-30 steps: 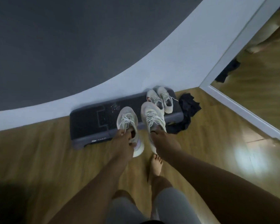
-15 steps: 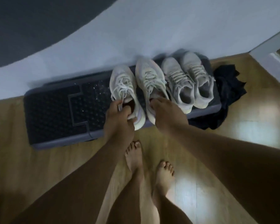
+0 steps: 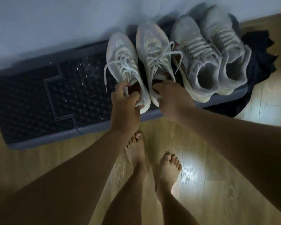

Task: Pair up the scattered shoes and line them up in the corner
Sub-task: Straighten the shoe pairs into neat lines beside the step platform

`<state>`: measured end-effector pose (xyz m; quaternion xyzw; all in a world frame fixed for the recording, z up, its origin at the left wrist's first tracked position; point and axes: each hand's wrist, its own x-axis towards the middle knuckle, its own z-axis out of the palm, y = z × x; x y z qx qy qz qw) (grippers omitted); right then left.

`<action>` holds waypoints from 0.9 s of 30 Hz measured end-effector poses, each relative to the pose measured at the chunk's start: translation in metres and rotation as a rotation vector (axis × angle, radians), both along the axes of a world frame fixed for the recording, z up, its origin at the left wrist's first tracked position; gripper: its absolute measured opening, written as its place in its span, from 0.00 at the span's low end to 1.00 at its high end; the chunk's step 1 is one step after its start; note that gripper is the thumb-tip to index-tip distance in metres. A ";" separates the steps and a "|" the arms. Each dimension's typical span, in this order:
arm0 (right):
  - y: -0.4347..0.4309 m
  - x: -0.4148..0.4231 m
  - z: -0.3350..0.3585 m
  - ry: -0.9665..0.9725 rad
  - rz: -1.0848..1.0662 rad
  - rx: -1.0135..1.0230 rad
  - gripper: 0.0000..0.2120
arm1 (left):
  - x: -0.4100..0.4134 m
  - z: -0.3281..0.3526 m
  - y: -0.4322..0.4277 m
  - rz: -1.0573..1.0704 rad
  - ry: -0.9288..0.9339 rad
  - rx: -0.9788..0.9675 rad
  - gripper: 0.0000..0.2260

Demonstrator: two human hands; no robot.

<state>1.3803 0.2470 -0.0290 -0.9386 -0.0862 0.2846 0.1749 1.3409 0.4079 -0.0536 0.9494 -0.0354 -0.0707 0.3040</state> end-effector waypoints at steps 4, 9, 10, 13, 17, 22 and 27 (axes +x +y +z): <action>0.000 0.003 -0.007 0.083 0.012 -0.027 0.20 | -0.001 0.000 0.000 -0.055 0.080 0.025 0.12; -0.003 -0.011 0.013 0.048 -0.018 -0.008 0.31 | -0.004 0.017 0.006 -0.026 0.123 0.033 0.14; -0.006 -0.015 0.026 0.025 -0.021 0.001 0.31 | -0.006 0.028 0.006 -0.028 0.144 0.028 0.17; -0.014 -0.027 0.087 0.010 -0.025 0.004 0.33 | -0.009 0.089 0.002 -0.002 0.180 0.038 0.25; -0.022 -0.057 0.203 0.043 -0.062 -0.006 0.34 | -0.025 0.208 -0.006 0.008 0.176 -0.014 0.27; -0.026 -0.111 0.361 -0.047 -0.277 0.075 0.30 | -0.073 0.357 -0.014 -0.064 0.156 0.033 0.29; -0.030 -0.160 0.454 -0.183 -0.391 0.104 0.23 | -0.113 0.446 -0.024 -0.165 0.112 -0.004 0.26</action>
